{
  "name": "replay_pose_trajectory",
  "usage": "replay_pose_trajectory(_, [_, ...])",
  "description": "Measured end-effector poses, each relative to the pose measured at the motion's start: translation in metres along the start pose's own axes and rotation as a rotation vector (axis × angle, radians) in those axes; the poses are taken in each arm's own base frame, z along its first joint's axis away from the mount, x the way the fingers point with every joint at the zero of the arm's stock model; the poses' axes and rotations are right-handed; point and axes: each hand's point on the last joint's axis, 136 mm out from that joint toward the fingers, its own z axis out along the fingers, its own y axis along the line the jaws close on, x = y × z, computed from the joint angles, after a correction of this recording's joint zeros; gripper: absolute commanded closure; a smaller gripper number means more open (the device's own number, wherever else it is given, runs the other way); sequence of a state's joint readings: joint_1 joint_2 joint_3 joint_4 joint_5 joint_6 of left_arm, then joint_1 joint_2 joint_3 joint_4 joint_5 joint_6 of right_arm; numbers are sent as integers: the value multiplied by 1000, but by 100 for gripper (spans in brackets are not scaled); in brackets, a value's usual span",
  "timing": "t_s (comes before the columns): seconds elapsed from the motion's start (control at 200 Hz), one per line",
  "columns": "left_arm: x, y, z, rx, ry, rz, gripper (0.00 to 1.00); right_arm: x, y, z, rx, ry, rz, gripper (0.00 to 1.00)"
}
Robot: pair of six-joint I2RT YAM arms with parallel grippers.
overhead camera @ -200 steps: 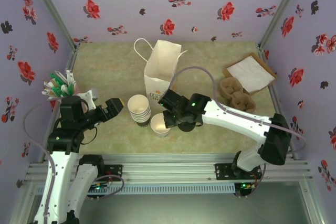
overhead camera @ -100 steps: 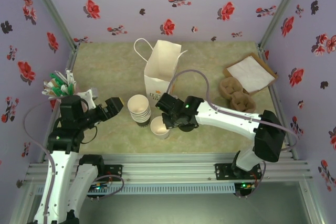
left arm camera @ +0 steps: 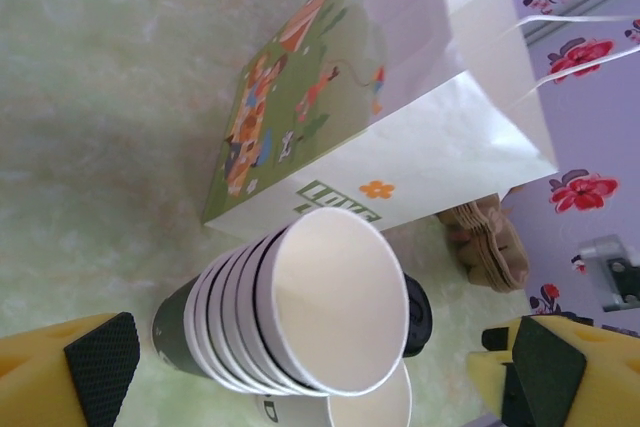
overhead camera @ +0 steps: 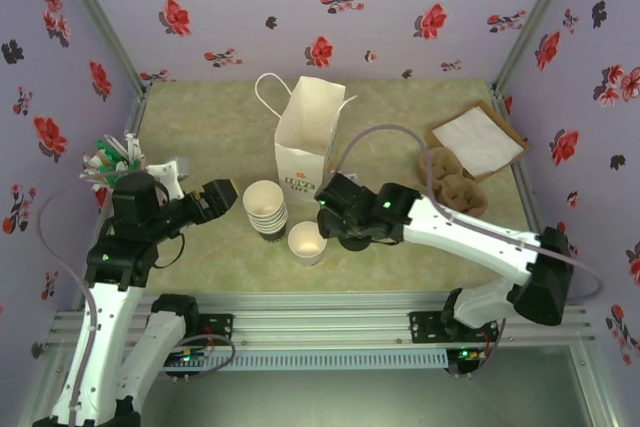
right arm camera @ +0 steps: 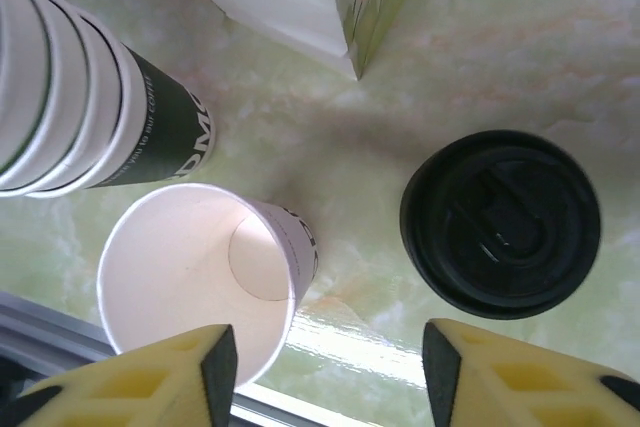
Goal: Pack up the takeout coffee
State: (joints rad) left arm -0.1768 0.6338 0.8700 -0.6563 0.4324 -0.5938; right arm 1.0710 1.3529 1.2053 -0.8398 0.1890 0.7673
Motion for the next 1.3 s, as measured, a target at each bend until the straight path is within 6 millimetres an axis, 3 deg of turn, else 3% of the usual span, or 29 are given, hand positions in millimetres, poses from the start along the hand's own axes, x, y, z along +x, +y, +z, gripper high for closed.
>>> replay_pose_trajectory(0.14, [-6, -5, 12, -1, 23, 11, 1, -9, -25, -11, 3, -45, 54, 42])
replay_pose_trajectory(0.22, [-8, 1, 24, -27, 56, -5, 1, -16, -35, -10, 17, -57, 65, 33])
replay_pose_trajectory(0.37, [-6, 13, 41, -68, 100, -43, 2, -33, -24, 3, -7, -94, 18, 25])
replay_pose_trajectory(0.69, [-10, 11, 59, -41, 91, -93, 2, -77, -6, 42, 34, -186, -43, 28])
replay_pose_trajectory(0.85, [-8, 13, 62, -42, 96, -93, 2, -97, -23, 57, 112, -219, -26, 28])
replay_pose_trajectory(1.3, [-4, 14, 70, -36, 109, -88, 2, -145, -58, 73, 199, -252, 0, 28])
